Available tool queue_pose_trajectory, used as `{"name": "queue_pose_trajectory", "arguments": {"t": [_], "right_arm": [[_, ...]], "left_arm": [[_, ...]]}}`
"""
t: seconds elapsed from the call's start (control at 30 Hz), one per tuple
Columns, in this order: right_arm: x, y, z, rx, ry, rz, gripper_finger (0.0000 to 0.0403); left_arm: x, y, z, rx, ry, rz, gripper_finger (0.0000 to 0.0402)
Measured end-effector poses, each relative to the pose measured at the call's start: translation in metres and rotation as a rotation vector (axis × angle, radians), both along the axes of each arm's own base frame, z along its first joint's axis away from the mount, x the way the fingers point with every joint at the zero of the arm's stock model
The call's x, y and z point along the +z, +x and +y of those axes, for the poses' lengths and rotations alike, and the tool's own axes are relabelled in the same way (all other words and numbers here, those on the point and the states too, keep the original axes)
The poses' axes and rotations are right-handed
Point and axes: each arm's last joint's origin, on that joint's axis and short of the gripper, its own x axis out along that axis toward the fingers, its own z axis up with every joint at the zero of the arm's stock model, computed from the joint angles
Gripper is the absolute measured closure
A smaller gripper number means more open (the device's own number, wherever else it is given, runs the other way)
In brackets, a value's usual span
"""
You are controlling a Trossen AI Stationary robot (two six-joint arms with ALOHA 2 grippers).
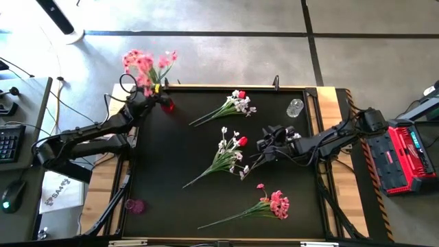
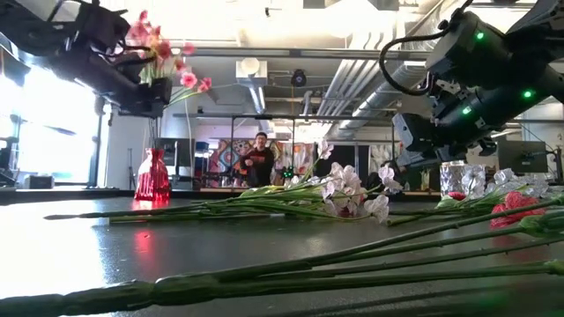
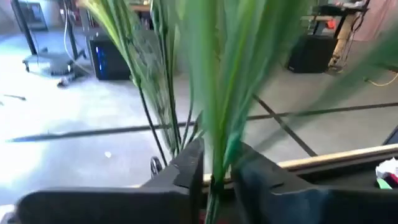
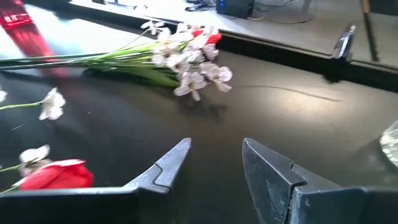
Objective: Sort flowers into vase by color
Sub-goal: Put the top pink flower into the red vase, then put the pink flower into the red vase
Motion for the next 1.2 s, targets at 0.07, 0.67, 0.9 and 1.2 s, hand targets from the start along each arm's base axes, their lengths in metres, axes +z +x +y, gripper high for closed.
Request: {"name": "queue_pose_trajectory", "arguments": {"t": [0.07, 0.67, 0.9, 1.2], "right_arm": [[0.000, 0.000, 0.002, 0.019, 0.018, -0.001, 0.0272], [0.000, -0.002, 0.021, 0.121, 0.062, -0.007, 0.0272], [0.015, -0.004, 0.026, 0.238, 0.165, -0.035, 0.0272], [0.040, -0.013, 0.028, 0.457, 0.294, -0.056, 0.0272]], "left_arm": [[-0.003, 0.000, 0.000, 0.001, -0.023, 0.014, 0.0296], [0.033, -0.005, -0.017, -0.064, -0.137, 0.110, 0.0165], [0.036, -0.011, -0.031, -0.101, -0.247, 0.191, 0.0165], [0.023, -0.010, -0.049, -0.199, -0.395, 0.273, 0.0165]]}}
